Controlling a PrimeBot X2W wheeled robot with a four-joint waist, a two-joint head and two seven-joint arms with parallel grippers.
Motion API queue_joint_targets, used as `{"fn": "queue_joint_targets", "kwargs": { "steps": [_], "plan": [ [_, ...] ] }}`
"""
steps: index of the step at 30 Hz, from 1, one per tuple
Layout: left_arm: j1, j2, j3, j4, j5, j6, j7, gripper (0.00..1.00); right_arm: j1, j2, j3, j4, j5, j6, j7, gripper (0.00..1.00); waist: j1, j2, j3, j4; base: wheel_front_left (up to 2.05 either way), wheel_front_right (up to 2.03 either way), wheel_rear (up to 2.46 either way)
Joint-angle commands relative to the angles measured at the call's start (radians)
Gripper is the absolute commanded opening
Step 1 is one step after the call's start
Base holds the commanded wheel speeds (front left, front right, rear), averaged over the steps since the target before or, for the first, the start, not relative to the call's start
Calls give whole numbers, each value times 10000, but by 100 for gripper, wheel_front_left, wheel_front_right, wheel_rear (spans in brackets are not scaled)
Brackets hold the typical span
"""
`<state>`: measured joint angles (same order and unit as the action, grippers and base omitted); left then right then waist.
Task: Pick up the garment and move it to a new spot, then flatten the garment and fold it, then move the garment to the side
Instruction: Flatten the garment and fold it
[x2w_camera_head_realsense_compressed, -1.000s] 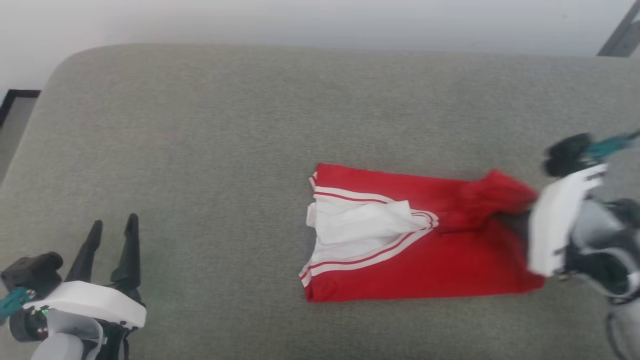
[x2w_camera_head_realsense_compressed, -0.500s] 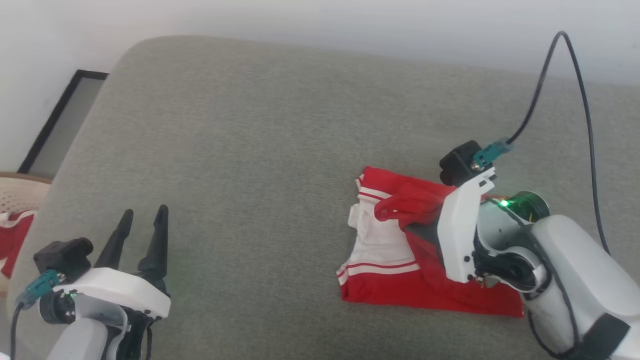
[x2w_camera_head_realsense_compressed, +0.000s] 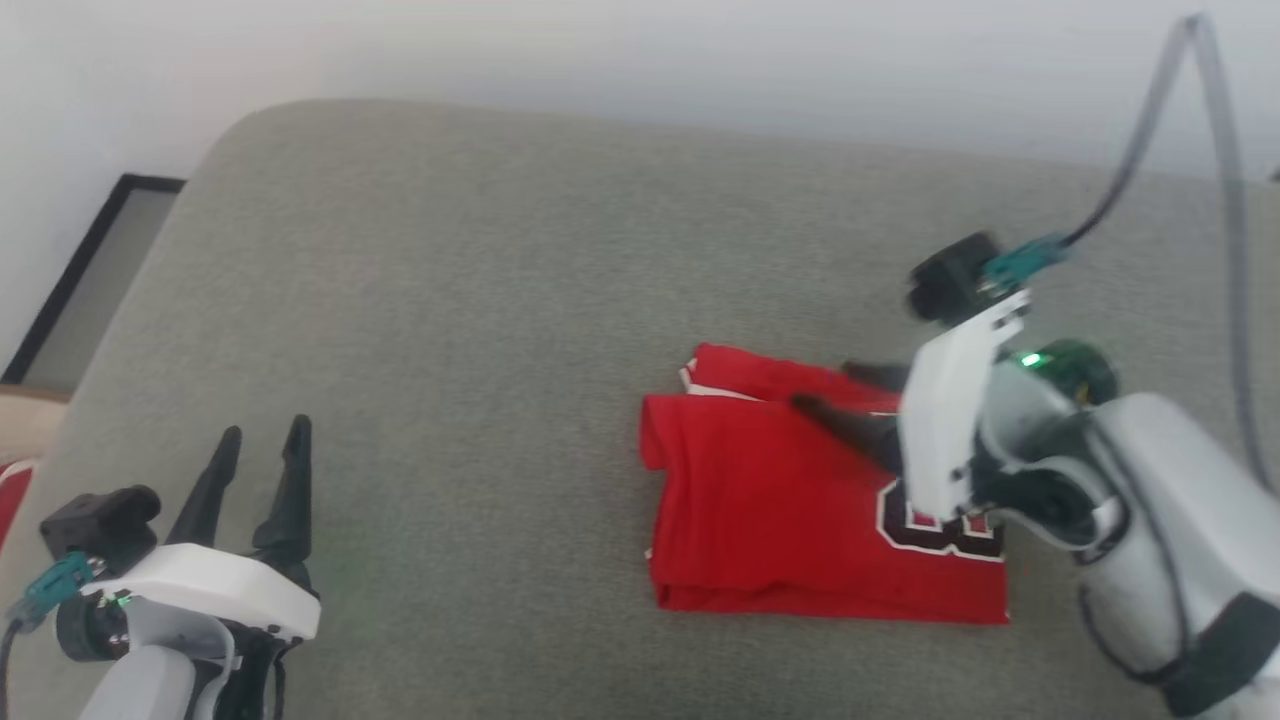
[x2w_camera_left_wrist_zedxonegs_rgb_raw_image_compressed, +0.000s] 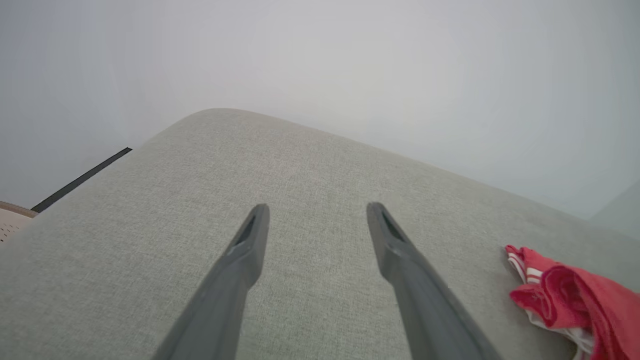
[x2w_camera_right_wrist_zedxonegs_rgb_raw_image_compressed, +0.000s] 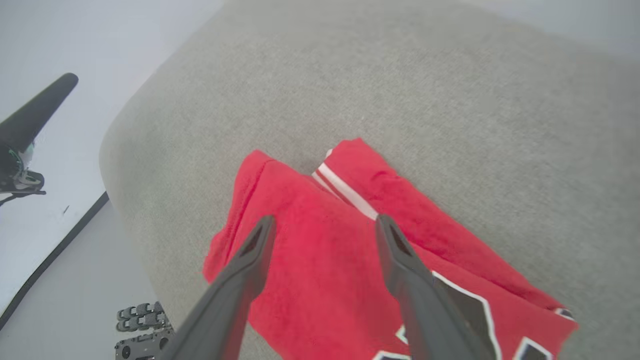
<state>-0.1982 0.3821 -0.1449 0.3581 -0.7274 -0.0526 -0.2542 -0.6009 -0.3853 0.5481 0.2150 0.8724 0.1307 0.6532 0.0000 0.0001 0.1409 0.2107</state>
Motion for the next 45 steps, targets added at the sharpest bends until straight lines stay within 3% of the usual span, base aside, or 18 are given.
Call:
{"fn": "queue_joint_targets", "kwargs": {
  "steps": [1, 10, 17, 28, 35, 45],
  "plan": [
    [82, 60, 53, -57, 31, 1, -45, 100, -28, -181, -120, -88, -62, 0, -144, 100, 0, -1, -55, -214, 0, 0, 0],
    [446, 332, 362, -310, 150, 139, -80, 100, 696, -1159, -1392, -358, -587, 0, -1906, 100, 0, -1, -276, -1189, 0, 0, 0],
    [855, 577, 561, -464, 266, 231, -98, 100, 1719, -1599, -2309, -183, -1307, 0, -4214, 100, 0, -1, -521, -1776, 0, 0, 0],
    [1414, 784, 670, -531, 322, 163, -114, 100, 3013, -1617, -2717, 1021, -2272, 0, -7578, 100, 0, -1, -907, -2176, 0, 0, 0],
    [1803, 863, 833, -520, 416, 66, -109, 100, 3637, -1278, -3083, 1624, -2746, 0, -8541, 100, 0, -1, -1256, -2288, 0, 0, 0],
    [2168, 779, 1264, -682, 739, -10, -117, 100, 4347, -938, -3667, 1580, -2940, 0, -8936, 100, 0, -1, -1449, -2299, 0, 0, 0]
  ]
}}
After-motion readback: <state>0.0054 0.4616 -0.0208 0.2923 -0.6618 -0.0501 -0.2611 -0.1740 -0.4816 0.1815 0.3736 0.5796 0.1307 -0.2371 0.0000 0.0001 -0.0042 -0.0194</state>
